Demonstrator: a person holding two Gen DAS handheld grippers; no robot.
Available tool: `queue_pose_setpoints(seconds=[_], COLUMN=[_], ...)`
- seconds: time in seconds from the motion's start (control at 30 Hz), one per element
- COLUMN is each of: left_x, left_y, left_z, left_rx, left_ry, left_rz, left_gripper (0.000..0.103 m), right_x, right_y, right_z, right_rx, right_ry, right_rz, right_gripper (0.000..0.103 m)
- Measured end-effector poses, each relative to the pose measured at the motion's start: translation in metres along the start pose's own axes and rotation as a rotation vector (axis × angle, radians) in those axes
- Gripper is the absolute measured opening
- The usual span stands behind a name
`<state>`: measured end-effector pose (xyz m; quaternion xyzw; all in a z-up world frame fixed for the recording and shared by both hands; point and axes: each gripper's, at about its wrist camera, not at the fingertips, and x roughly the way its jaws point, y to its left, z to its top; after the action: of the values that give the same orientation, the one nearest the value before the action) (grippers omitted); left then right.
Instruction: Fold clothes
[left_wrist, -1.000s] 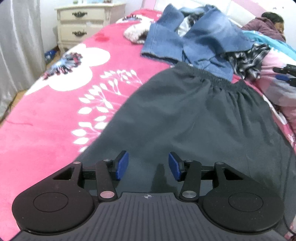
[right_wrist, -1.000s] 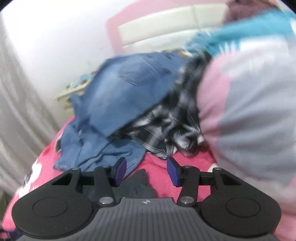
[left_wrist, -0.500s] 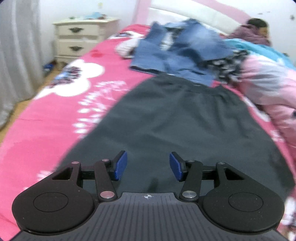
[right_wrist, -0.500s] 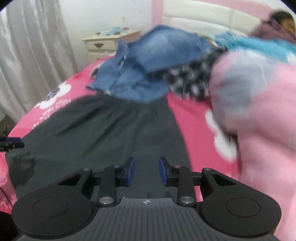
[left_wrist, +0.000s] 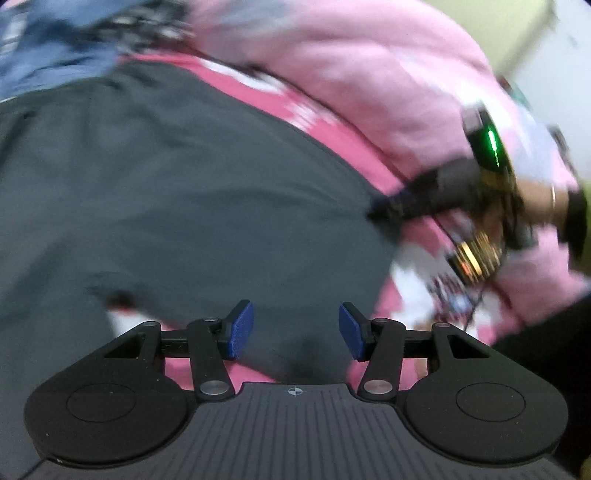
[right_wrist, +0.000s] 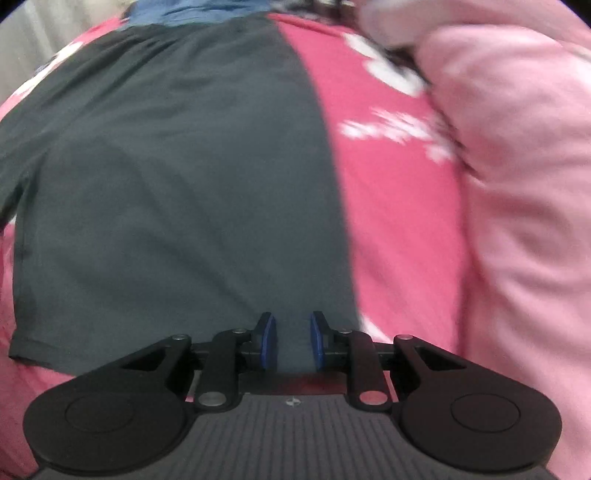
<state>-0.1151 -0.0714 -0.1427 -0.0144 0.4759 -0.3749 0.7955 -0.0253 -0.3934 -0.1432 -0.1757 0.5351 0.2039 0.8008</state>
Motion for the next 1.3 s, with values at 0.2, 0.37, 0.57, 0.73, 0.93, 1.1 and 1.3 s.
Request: queue_pose_setpoints(seconds=[0.2,0.37,0.57,0.73,0.93,1.1,1.3], left_x=[0.027,0.055,0.071,0.062,0.069,0.071,0.060], left_y=[-0.044,-0.061,-0.058,-0.057,-0.057,-0.053,-0.048], left_z=[-0.004,-0.018,-0.020,-0.013,-0.016,-0.017,-0.011], left_rx=[0.190,0.281,0.240,0.186,0.192,0.173,0.122], left_ry=[0.085,0.179,0.205,0.165,0.182,0.204,0.166], left_rz=[-0.067,-0.008,0.079,0.018,-0.016,-0.025,-0.045], left_gripper=[0.057,0.052,0.007,0.000,0.000,0.017,0.049], right_x=[-0.022,0.006,0.010,-0.011,-0.009,-0.004,-0.032], right_y=[-0.033,-0.046,-0.035,-0.030,-0.025,-0.026,-0.035], right_z=[0.003,0.000,-0.009,-0.006,-0.011,-0.009,-0.012], right_rx=[0.170,0.260,0.206,0.175,0.155,0.186,0.233], right_ry=[-0.074,0.008,0.020,-0.004,0.047,0.039,-0.058], right_rz=[0.005,0.090,0.079,0.007,-0.058,-0.086,-0.099], right_gripper=[0.045,0.047,0.010,0.004,0.005,0.023,0.033])
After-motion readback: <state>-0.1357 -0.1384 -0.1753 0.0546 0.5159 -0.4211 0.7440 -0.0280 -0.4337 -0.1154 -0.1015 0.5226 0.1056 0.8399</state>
